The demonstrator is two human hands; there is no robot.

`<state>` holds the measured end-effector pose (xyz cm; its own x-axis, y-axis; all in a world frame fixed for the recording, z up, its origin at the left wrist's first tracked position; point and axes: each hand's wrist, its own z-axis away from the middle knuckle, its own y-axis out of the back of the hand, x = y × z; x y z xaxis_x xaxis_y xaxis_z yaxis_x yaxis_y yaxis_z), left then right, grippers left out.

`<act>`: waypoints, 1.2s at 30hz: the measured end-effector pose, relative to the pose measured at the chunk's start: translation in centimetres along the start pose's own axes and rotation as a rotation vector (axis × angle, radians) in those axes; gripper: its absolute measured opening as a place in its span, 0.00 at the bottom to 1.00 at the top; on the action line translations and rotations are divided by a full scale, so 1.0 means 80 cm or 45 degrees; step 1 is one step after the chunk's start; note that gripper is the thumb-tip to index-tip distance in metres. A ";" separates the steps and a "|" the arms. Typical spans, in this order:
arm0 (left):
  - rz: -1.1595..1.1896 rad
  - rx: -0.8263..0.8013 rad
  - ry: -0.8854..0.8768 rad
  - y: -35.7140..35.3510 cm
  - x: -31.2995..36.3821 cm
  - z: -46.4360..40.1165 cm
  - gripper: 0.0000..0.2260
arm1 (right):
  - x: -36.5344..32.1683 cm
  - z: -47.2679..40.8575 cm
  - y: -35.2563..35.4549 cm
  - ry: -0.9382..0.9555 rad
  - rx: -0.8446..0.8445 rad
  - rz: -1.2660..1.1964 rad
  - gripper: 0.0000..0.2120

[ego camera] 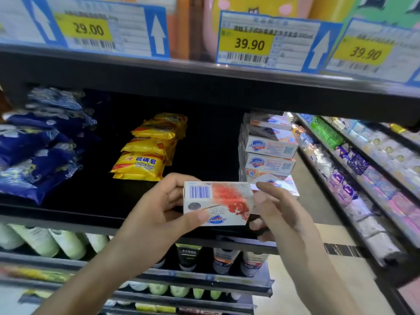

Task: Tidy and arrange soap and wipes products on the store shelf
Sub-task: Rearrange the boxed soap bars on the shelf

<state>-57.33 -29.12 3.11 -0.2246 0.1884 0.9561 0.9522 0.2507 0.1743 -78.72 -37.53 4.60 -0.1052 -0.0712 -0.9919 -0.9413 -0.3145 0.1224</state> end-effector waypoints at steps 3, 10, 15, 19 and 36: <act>-0.046 -0.014 -0.096 0.003 -0.004 0.003 0.17 | -0.011 -0.001 -0.005 -0.209 -0.422 -0.159 0.17; -0.189 -0.088 -0.129 0.005 -0.009 0.002 0.20 | 0.007 -0.009 -0.011 -0.247 -0.450 -0.458 0.20; 0.011 -0.147 0.054 0.013 -0.015 0.003 0.30 | 0.009 -0.015 -0.012 -0.157 -0.368 -0.511 0.21; 0.176 -0.140 0.265 0.020 -0.012 -0.003 0.31 | 0.007 -0.010 -0.012 -0.011 -0.390 -0.421 0.21; 0.206 -0.193 0.449 0.017 0.003 0.004 0.17 | 0.018 0.001 -0.022 0.304 -0.538 -0.028 0.37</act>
<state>-56.18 -28.40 3.51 -0.0104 -0.1292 0.9916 0.9950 0.0970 0.0231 -77.27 -37.02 2.96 0.0362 -0.2601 -0.9649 -0.7245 -0.6719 0.1539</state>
